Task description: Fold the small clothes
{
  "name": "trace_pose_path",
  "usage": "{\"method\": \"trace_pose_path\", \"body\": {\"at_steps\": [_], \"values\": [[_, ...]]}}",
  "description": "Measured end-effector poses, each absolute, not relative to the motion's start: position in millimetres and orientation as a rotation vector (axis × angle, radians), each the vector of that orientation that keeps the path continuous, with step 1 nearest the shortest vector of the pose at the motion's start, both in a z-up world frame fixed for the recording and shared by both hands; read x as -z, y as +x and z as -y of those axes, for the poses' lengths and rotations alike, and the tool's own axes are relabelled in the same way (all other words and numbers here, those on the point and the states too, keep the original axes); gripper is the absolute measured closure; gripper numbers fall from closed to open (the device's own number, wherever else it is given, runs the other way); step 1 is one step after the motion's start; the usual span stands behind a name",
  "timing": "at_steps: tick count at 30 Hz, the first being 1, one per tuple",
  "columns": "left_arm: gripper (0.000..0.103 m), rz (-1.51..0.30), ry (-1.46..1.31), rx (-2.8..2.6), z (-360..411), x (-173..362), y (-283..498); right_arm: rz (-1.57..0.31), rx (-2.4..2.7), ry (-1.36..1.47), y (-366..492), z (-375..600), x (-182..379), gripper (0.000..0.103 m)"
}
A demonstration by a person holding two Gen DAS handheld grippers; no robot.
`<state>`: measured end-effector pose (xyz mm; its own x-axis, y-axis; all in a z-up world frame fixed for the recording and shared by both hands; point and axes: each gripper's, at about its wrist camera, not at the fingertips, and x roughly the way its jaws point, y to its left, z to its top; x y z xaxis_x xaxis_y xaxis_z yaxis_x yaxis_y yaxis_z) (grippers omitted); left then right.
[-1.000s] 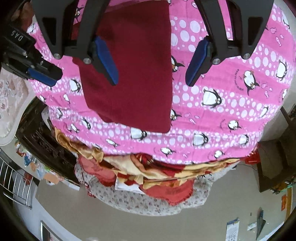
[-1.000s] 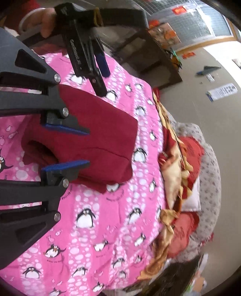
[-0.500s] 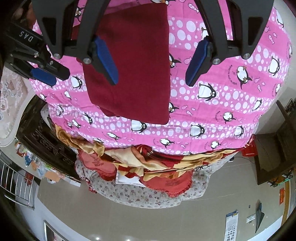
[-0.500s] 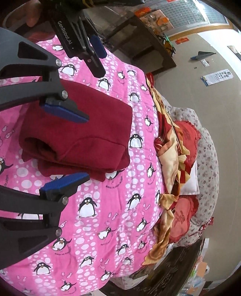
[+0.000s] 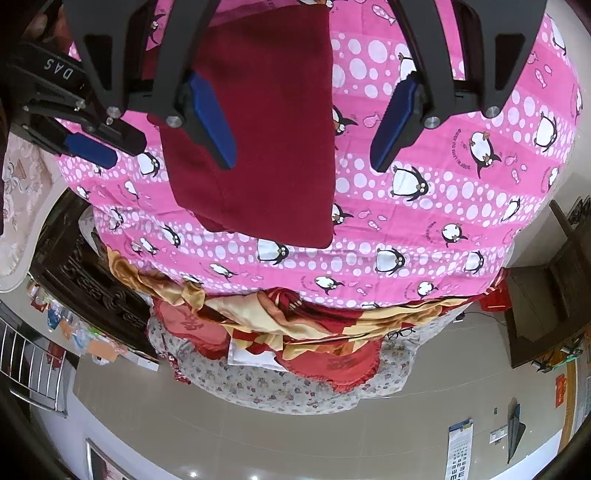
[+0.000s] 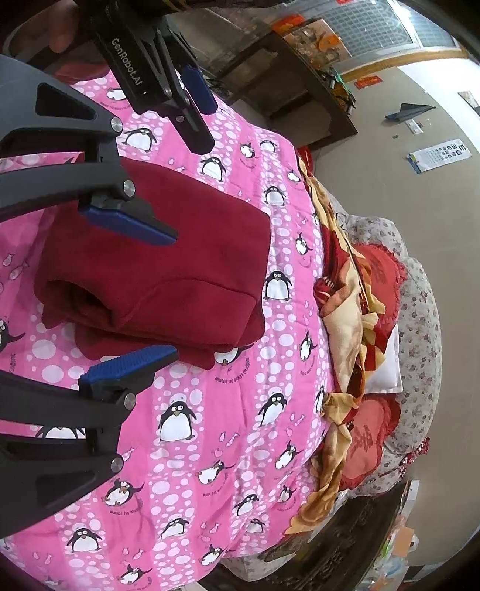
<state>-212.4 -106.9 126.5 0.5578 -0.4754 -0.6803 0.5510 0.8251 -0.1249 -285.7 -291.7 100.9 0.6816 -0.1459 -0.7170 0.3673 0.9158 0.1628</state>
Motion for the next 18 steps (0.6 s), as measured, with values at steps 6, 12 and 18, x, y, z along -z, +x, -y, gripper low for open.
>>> {"method": "trace_pose_path", "body": {"at_steps": [6, 12, 18], "values": [[0.025, -0.772, 0.110, 0.606, 106.3, -125.0, -210.6, -0.774, 0.286, 0.316, -283.7, 291.3, -99.2, 0.032], [0.025, -0.781, 0.117, 0.606, 107.4, -120.0, -207.8, -0.784, 0.284, 0.319, -281.0, 291.4, -96.3, 0.032], [0.025, -0.784, 0.121, 0.604, 107.9, -117.4, -206.1, -0.789, 0.280, 0.324, -279.1, 292.0, -93.9, 0.032]]}}
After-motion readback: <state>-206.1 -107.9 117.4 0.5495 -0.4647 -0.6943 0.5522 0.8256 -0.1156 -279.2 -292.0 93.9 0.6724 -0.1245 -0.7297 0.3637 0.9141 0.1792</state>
